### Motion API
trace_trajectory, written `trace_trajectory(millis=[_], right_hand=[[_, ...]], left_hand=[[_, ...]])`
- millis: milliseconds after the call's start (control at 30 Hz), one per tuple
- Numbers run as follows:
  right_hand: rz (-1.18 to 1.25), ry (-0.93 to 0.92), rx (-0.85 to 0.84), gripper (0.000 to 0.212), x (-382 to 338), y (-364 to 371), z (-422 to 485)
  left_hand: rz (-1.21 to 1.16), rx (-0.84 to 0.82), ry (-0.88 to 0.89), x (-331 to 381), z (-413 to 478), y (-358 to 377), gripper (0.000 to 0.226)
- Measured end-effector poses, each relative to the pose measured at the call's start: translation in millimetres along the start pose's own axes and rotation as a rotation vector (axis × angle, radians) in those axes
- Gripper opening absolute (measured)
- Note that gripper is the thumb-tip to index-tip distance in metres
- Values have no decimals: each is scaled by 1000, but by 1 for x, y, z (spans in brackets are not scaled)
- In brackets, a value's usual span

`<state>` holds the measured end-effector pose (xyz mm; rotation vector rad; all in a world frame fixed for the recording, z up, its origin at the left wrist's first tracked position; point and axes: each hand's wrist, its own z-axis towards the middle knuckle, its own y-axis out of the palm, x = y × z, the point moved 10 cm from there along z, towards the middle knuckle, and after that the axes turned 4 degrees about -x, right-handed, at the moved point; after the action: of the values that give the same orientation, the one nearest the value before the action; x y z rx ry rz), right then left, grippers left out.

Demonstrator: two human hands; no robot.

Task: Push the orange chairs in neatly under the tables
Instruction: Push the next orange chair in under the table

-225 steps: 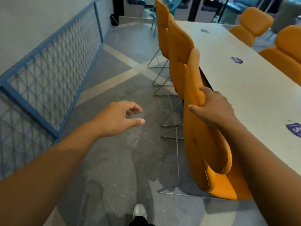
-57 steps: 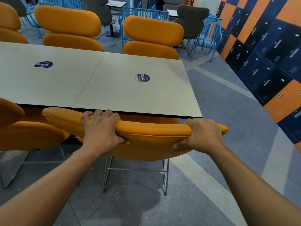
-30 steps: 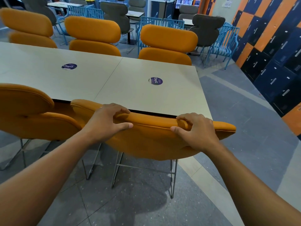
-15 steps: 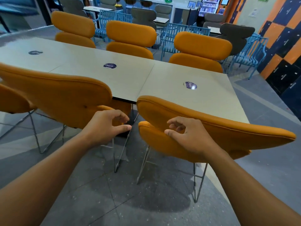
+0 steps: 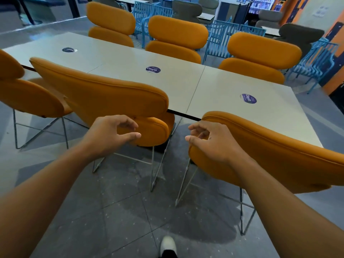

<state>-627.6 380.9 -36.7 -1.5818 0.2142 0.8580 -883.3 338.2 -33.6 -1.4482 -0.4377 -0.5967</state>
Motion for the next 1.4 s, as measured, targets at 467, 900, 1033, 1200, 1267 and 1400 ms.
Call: trace_trajectory(millis=[467,900,1033,1200,1267,1400], right_hand=[[118,-69,178,44,-23,20,177],[53,-76,-218,79,-43,92,282],[-28,-65,-243,77,-51,109,294],[-140,7,-165,64,-66,114,298],[-202,59,-123,61,-75,116,297],[-364,173,-40,73,-91,130,296]], left_hand=[[118,173,-20,-68,120,-90,54],[344,-95,-173,-158,199,-90,76],[287,-74,-97,-172,211,-96,61],[237,-114,9,-182,226,-102,56],[217,-144,69,-184,228,-103,54],[194,-172,179,-189,227,-107,53]])
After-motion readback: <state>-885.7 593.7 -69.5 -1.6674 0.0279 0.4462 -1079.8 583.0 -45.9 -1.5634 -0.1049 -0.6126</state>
